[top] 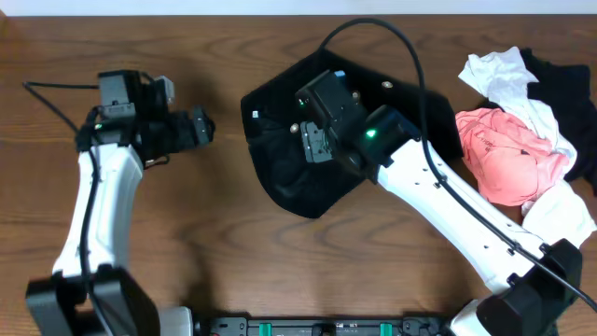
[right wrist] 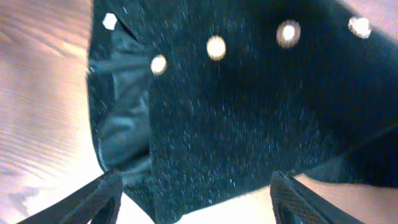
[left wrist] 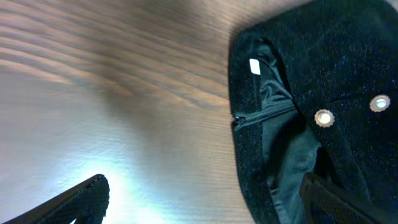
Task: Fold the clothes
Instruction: 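Drag the black jacket leftward to the table center with the right gripper, then grasp the jacket's left edge with the left gripper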
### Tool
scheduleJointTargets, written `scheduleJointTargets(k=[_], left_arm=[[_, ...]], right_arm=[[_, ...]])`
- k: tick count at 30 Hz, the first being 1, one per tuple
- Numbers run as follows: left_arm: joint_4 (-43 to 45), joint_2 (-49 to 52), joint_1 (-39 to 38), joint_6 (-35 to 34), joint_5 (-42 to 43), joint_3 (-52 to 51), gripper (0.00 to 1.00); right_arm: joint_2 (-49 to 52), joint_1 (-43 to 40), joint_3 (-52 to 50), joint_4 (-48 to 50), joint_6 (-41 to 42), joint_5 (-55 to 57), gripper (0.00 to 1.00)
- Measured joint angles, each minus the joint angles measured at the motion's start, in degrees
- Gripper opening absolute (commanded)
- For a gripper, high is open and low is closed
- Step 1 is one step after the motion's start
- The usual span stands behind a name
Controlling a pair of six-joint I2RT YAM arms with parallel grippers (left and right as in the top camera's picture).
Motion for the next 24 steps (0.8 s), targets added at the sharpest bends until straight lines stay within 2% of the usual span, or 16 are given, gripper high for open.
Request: scheduleJointTargets(k=[7, 12, 17, 24], left_arm=[[7.19, 6.64, -4.74, 0.04, 2.67, 0.0, 0.98], [15.78, 11.41, -7.87, 0.2, 3.52, 0.0, 0.98], [23.91, 14.01, -8.09, 0.17, 3.76, 0.0, 0.98], [34.34, 16.9, -8.09, 0.46, 3.74, 0.02, 0.98]], right_arm=[[0.37, -0.39, -0.31, -0.55, 0.76, -1.4, 0.75], [0.37, -1.84, -0.59, -0.52, -0.79, -5.57, 0.72], [0.37, -0.9, -3.76, -0.5, -0.68, -7.13, 0.68], [0.39, 3.34, -10.36, -0.55, 4.04, -6.71, 0.69]])
